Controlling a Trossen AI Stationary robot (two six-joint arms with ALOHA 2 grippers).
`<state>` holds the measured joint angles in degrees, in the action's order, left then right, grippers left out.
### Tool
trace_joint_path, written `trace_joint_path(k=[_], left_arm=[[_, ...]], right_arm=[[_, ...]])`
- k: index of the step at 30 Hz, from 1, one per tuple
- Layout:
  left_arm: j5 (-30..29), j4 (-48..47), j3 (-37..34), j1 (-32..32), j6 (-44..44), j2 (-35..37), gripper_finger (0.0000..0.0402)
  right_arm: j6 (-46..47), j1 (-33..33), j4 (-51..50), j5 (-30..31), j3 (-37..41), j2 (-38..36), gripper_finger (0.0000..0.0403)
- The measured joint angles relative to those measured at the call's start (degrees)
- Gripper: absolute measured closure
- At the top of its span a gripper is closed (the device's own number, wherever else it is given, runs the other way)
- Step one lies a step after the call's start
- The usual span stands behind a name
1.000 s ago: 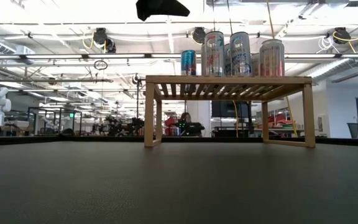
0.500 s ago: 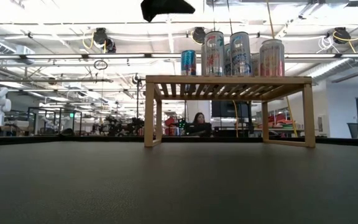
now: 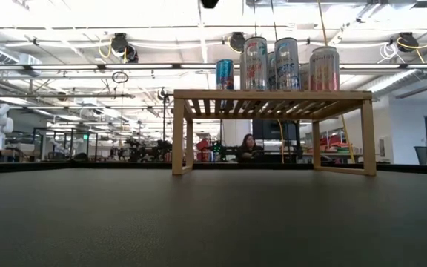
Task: Place canned beverage on shelf
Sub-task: Put the blue soda can on the shelf
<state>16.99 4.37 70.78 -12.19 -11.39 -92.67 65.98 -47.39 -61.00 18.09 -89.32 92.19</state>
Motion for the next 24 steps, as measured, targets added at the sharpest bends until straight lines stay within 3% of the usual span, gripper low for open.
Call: trace_joint_path(k=[5,15,24], left_arm=[[3.52,2.05,-0.03,0.01,-5.77,-2.10,0.0058],[5.42,4.37,0.04,-0.32,-7.80,-4.16,0.0004],[7.78,4.24,0.09,-0.16,-10.72,-4.41,0.0004]], right_arm=[[-13.33,5.84,6.97,0.05,-0.04,-1.53,0.0178],[-31.19,14.16,16.83,-0.22,-0.04,-1.72,0.0175],[-38.27,16.85,22.99,-0.35,-0.04,-1.87,0.0176]])
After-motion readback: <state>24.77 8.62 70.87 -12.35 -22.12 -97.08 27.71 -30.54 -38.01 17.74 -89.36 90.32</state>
